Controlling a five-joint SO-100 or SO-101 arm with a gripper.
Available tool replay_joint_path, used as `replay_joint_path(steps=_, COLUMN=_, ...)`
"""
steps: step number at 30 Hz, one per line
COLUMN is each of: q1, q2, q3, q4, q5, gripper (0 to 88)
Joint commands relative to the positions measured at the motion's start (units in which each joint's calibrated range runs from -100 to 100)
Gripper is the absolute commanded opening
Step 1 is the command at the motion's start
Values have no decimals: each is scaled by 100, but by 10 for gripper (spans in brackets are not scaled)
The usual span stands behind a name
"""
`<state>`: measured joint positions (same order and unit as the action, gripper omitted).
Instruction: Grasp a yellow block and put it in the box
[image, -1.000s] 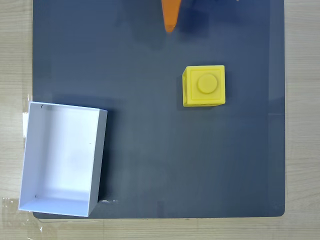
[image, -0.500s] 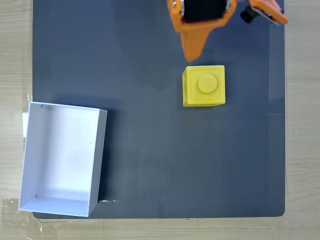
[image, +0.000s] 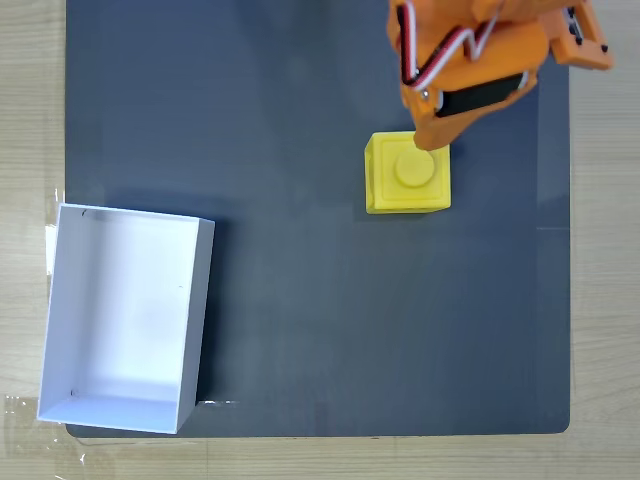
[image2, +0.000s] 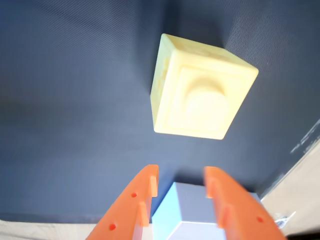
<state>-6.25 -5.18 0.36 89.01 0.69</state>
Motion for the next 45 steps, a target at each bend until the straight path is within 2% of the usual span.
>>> replay_joint_path(steps=1, q1=19, q2=120, q3=-375, q4=26, q5=-11, gripper=295)
replay_joint_path(steps=5, q1=-99, q2=281, q3=-285, q4=26, q5=-16, gripper=436)
replay_joint_path(steps=9, q1=-242, q2=603, q3=-249, q4=0, q5=-16, gripper=510)
replay_joint_path(steps=29, q1=-183, q2=2315, q3=-249, q4=-533, q5=-137, gripper=514)
replay_joint_path(steps=31, q1=-115, q2=2383, q3=-249, q4=-585, q5=-179, gripper=494)
replay_joint_path(steps=38, q1=-40, q2=2400, q3=-276, q4=-585, q5=-221, gripper=295)
replay_joint_path(steps=41, q1=-48, q2=2400, q3=-258, q4=-585, q5=-221, gripper=258)
replay_joint_path(steps=45, q1=-65, q2=2383, q3=-267, q4=-585, q5=-221, gripper=254)
